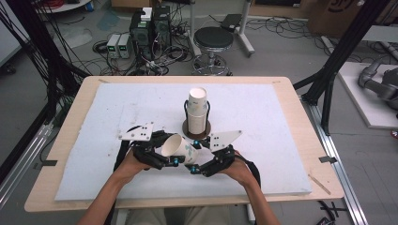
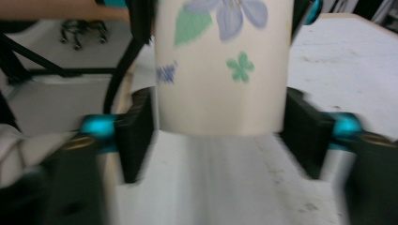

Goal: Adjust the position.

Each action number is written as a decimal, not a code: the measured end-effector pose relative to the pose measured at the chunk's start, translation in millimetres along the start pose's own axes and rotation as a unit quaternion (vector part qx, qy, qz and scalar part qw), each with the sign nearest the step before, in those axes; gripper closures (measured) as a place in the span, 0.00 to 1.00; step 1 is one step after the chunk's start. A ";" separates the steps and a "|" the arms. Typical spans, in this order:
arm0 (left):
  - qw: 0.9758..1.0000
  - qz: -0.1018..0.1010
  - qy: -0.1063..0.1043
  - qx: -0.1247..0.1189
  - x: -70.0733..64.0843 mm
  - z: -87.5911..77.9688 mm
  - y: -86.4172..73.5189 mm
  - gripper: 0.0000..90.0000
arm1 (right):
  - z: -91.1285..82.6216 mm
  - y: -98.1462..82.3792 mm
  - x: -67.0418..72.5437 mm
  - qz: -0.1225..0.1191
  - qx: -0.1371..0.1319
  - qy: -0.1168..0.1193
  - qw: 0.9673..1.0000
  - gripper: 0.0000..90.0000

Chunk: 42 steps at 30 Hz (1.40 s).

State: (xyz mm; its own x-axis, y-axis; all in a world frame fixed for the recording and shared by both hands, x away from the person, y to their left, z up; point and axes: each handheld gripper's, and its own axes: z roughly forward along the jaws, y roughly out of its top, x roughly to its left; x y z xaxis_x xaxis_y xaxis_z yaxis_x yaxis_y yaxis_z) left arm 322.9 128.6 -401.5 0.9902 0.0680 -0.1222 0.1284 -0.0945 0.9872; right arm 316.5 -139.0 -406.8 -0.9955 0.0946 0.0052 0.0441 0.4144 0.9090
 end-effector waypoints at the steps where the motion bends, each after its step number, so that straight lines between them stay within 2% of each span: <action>1: 1.000 0.000 0.000 0.000 0.0 0.0 0.0 0.35 | 0.0 0.0 0.0 0.000 0.000 0.000 1.000 0.21; 2: 1.000 -0.002 0.000 0.003 0.2 -0.4 -0.1 0.36 | 2.1 0.9 1.4 -0.001 0.012 -0.020 1.000 0.17; 4: 1.000 -0.001 0.000 0.001 0.2 -0.7 0.0 0.36 | 4.3 0.4 0.9 0.011 0.016 -0.002 1.000 0.17; 5: 1.000 0.000 0.001 0.000 0.1 -0.8 0.1 0.36 | 5.3 0.1 0.8 0.005 0.024 -0.003 1.000 0.16; 7: 1.000 -0.001 0.001 -0.001 0.0 -1.4 0.3 0.36 | 6.3 -0.1 1.0 0.012 0.025 0.004 1.000 0.16; 16: 1.000 0.001 0.005 0.000 0.1 -5.8 1.3 0.36 | 5.1 0.1 0.6 0.011 0.028 -0.003 1.000 0.16; 20: 1.000 0.004 0.014 0.005 -0.5 -8.7 2.9 0.36 | 3.7 -0.9 0.9 0.013 0.035 -0.008 0.999 0.16; 26: 0.999 0.011 0.026 0.016 -0.9 -14.0 7.6 0.36 | -4.0 -3.5 0.8 0.015 0.038 -0.029 0.999 0.16; 27: 0.999 0.015 0.034 0.029 -0.8 -15.9 9.8 0.36 | -5.3 -3.8 0.9 0.018 0.039 -0.029 0.999 0.16; 35: 0.998 0.017 0.052 0.041 -1.3 -22.8 15.4 0.36 | -16.8 -8.7 -0.9 0.030 0.034 -0.068 0.997 0.16; 39: 0.996 0.020 0.069 0.057 -1.9 -23.7 18.3 0.36 | -24.0 -12.9 -1.8 0.037 0.029 -0.084 0.995 0.16; 42: 0.993 0.019 0.090 0.071 -1.6 -24.2 19.3 0.36 | -31.5 -18.7 -3.0 0.048 0.023 -0.101 0.993 0.16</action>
State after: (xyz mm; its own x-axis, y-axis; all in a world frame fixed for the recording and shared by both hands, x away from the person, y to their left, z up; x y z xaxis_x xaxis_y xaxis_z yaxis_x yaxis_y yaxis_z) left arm 322.5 150.7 -379.8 0.9700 0.2376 -0.0513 0.1096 -0.2388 0.9649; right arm 316.1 -175.5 -410.6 -0.9497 0.3131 0.0036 0.1466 0.4345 0.8887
